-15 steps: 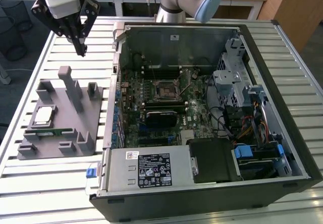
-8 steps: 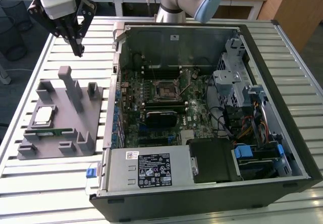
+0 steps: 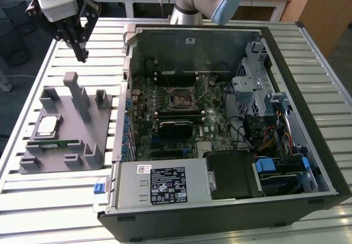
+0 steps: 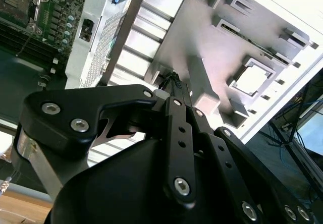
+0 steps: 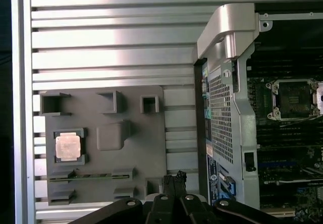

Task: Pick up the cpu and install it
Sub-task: 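Reach for the cpu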

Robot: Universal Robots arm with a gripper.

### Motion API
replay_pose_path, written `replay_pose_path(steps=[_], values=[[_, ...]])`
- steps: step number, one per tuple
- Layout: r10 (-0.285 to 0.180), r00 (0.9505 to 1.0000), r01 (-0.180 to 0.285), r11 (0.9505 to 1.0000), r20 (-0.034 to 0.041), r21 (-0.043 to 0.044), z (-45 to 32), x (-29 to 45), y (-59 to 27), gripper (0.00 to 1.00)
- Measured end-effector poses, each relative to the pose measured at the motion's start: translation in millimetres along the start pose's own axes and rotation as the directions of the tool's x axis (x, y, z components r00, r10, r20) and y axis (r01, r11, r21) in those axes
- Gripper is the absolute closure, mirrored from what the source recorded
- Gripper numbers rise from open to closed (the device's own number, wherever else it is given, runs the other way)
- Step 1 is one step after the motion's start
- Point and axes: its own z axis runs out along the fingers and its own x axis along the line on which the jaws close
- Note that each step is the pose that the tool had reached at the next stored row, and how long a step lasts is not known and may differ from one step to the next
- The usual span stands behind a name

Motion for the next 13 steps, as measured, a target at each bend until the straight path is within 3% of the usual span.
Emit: replay_pose_path(steps=[13], values=[[-0.006, 1.0, 0.006, 1.0, -0.0003, -0.0002, 1.9, 11.8, -0.8, 0.89]])
